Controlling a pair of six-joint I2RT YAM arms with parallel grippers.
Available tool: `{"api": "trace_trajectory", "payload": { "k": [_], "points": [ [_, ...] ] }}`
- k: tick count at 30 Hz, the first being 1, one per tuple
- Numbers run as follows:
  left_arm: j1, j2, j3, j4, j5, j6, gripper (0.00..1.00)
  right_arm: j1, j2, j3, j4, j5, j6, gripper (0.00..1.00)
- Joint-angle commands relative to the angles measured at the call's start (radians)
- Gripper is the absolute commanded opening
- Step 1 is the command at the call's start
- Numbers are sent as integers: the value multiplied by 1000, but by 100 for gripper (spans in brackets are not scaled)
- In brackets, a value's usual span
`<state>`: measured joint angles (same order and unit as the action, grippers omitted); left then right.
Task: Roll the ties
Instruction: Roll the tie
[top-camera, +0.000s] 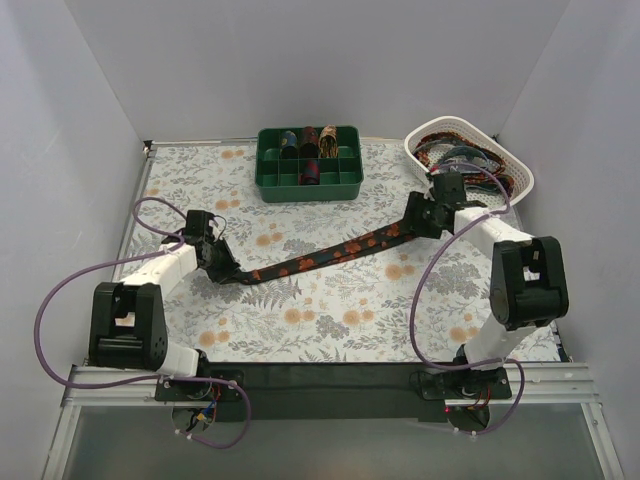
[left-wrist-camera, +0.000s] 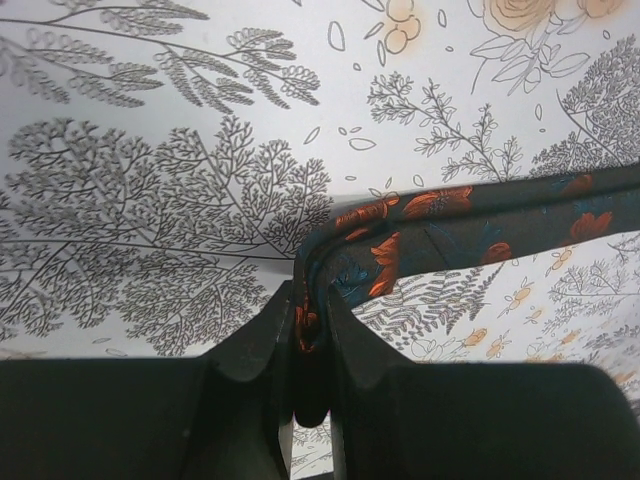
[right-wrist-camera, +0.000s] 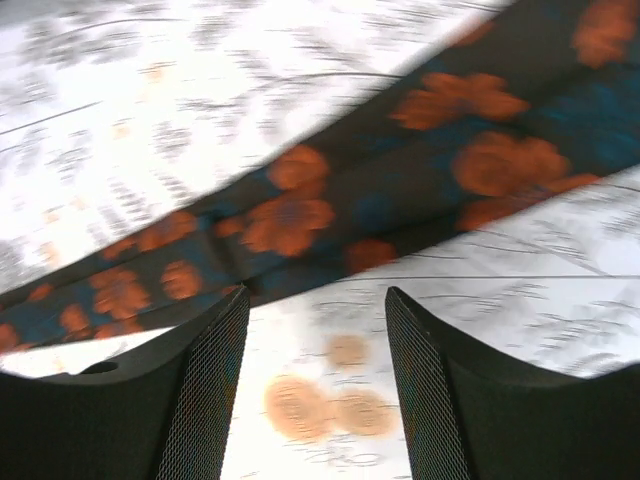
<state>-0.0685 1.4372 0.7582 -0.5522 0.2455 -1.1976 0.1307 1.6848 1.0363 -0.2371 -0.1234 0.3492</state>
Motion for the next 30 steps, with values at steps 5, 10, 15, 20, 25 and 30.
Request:
{"api": "trace_trajectory", "payload": {
  "k": [5,10,15,20,25,30],
  "points": [
    [2,-84,26,-54,-107,-49,0,303,-24,96,140,-94,82,52],
    [1,-78,50,-80,-112,-39,0,507,85,140,355,-240,172,49],
    [-8,-83,76,-115,-133,-42,0,639,251,250,499,-283,217,44],
    [-34,-67,110,-162,-178,-28,0,719,403,329,607,-330,246,35],
    [-59,-60,151,-207,-229,-13,0,756,461,366,674,-355,269,29],
    [-74,-35,165,-227,-267,0,0,767,478,363,706,-363,280,25]
  ]
}}
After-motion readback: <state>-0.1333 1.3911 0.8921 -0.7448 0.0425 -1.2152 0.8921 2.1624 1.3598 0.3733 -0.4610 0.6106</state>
